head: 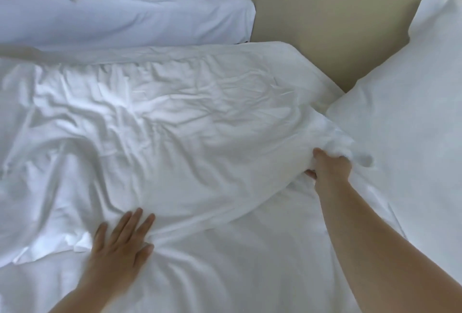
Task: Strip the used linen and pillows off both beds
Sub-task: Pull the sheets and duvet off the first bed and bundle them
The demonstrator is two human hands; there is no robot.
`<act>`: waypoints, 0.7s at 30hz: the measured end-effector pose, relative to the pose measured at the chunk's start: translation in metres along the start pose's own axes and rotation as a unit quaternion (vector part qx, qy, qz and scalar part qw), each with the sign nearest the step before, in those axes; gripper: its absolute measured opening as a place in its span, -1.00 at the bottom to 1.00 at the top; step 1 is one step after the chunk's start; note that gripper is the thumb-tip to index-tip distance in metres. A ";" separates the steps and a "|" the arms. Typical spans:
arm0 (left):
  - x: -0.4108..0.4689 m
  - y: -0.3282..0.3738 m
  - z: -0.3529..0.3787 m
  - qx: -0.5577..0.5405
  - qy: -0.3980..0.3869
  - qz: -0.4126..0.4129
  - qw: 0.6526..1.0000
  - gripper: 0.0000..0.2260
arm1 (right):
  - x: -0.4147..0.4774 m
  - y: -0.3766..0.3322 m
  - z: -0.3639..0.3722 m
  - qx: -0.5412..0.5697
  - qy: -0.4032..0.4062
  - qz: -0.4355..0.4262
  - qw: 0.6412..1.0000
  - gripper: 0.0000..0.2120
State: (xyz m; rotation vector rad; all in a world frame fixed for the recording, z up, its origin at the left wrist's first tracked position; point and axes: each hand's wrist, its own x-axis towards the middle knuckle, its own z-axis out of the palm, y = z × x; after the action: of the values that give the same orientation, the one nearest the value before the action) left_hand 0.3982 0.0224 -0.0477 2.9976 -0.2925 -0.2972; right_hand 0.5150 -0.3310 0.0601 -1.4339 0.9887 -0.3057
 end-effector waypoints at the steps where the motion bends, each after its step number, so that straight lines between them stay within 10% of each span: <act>1: 0.002 0.001 -0.001 0.013 -0.027 -0.027 0.999 -0.46 | 0.004 -0.003 0.003 -0.051 0.017 -0.069 0.996 -0.76; 7: 0.019 0.028 -0.017 0.162 -0.138 -0.095 0.972 -0.44 | 0.009 0.040 -0.035 -0.262 -0.025 -0.076 0.962 -0.49; 9: 0.005 0.029 -0.011 0.095 -0.035 -0.103 0.990 -0.44 | -0.003 0.061 -0.048 -0.297 -0.094 -0.121 0.942 -0.44; 15: -0.095 0.061 0.015 -0.125 0.034 -0.014 0.991 -0.54 | -0.090 0.124 -0.158 -0.625 -0.179 -0.281 0.706 -0.46; 21: -0.200 0.100 0.037 -0.123 0.076 0.126 0.981 -0.48 | -0.192 0.134 -0.288 -0.467 0.012 -0.213 0.858 -0.38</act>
State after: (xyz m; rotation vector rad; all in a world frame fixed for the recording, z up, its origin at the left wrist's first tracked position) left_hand 0.1801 -0.0378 -0.0343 2.6839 -0.5685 -0.0719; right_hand 0.1460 -0.3660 0.0577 -2.5612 0.8501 -0.1531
